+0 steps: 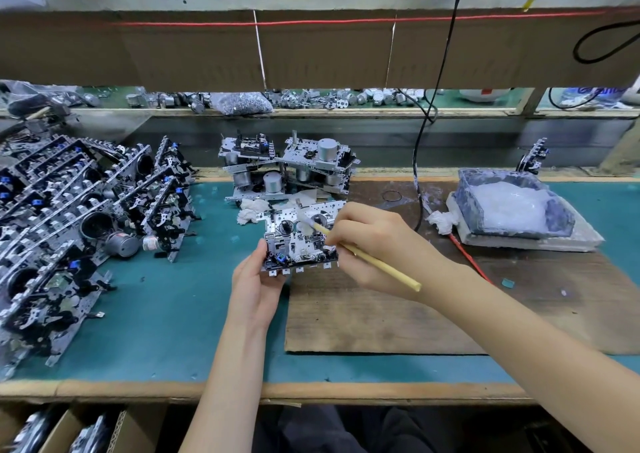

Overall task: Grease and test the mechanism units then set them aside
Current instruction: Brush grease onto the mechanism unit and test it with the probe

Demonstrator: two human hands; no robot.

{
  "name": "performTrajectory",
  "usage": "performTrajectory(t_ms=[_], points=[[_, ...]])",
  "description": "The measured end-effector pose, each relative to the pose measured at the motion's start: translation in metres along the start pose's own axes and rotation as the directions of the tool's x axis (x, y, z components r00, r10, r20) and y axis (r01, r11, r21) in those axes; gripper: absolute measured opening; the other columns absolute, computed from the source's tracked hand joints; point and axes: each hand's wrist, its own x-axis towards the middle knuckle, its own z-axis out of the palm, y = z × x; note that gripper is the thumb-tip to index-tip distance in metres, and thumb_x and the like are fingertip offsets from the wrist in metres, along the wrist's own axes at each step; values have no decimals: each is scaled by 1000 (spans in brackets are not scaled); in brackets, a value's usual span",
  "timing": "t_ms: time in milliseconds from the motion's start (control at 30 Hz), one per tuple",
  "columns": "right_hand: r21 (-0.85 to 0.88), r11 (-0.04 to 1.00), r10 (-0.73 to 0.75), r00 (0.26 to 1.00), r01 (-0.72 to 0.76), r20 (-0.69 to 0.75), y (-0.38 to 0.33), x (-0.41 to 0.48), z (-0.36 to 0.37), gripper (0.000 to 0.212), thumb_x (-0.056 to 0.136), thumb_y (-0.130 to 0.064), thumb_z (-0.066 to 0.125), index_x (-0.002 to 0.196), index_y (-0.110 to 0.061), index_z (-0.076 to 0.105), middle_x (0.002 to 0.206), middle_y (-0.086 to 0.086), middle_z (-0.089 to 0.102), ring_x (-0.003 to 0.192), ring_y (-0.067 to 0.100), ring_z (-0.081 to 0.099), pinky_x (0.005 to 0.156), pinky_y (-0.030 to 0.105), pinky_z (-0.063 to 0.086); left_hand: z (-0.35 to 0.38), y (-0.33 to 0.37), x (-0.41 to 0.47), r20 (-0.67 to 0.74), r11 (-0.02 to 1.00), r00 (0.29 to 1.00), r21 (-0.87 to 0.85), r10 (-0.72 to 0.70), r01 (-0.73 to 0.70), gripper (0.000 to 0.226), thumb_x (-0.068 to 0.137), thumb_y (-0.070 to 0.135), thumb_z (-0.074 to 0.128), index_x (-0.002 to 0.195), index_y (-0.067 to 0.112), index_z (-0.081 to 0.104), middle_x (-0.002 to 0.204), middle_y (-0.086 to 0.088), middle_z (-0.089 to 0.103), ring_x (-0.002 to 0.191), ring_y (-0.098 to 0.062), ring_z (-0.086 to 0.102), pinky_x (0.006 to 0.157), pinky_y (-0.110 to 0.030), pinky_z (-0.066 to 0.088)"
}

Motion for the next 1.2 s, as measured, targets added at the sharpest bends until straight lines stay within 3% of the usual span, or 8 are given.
performTrajectory(t_ms=[267,433,533,667,967,1033,1100,1200], points=[[-97,994,33,991,-46,-130,3,-3,-6,14,80,-2,62,90,1,70,79,14,62,65,30,61,53,37,52,0,0,1,-5,998,1000,-63,17,-17,49,98,16,43,62,14,76,70,1,72,60,-9,66,50,-16,50],[-323,878,316,934,-354,-166,20,-19,-13,21,93,-19,52,98,-3,65,89,14,55,72,32,56,52,29,37,-3,-2,4,5,996,1000,-90,14,-13,53,99,16,42,59,16,76,72,1,72,63,-8,68,51,-17,51],[-569,611,623,778,-550,-83,39,-33,-20,33,101,-31,28,117,-10,48,116,11,43,99,29,46,68,31,29,-5,-3,6,20,995,1000,-95,14,-12,53,99,17,41,60,16,77,74,0,73,65,-9,68,53,-18,52],[-746,343,838,545,-572,-33,52,-54,-26,28,97,-19,38,123,-9,40,128,14,35,116,30,39,85,32,36,-7,-5,8,37,994,999,-109,11,-7,55,100,19,40,58,18,76,73,3,73,64,-8,68,53,-17,52],[-791,291,934,339,-538,113,57,-69,-24,44,90,-12,52,132,-4,41,144,24,19,130,36,28,103,36,32,-8,-6,10,63,993,998,-114,-8,15,56,100,20,39,58,20,76,75,6,73,66,-5,69,58,-17,53],[-797,291,930,353,-529,105,54,-66,-27,39,91,-13,49,129,-7,45,139,21,28,126,34,33,101,36,33,-7,-6,9,64,994,998,-108,-5,11,58,100,20,38,56,21,76,73,7,73,64,-5,68,57,-16,53],[-735,364,869,492,-572,48,52,-62,-29,31,90,-11,47,120,-8,52,127,14,41,116,30,41,94,34,35,-6,-6,9,53,994,999,-109,-3,8,57,100,20,39,57,21,76,73,6,73,64,-5,69,56,-16,53],[-279,692,684,728,-666,-42,39,-51,-28,24,90,-8,46,106,-6,64,100,7,57,93,22,52,84,32,42,-5,-4,7,45,994,999,-113,-8,13,57,100,20,39,58,20,77,74,5,74,64,-6,69,54,-15,52]])
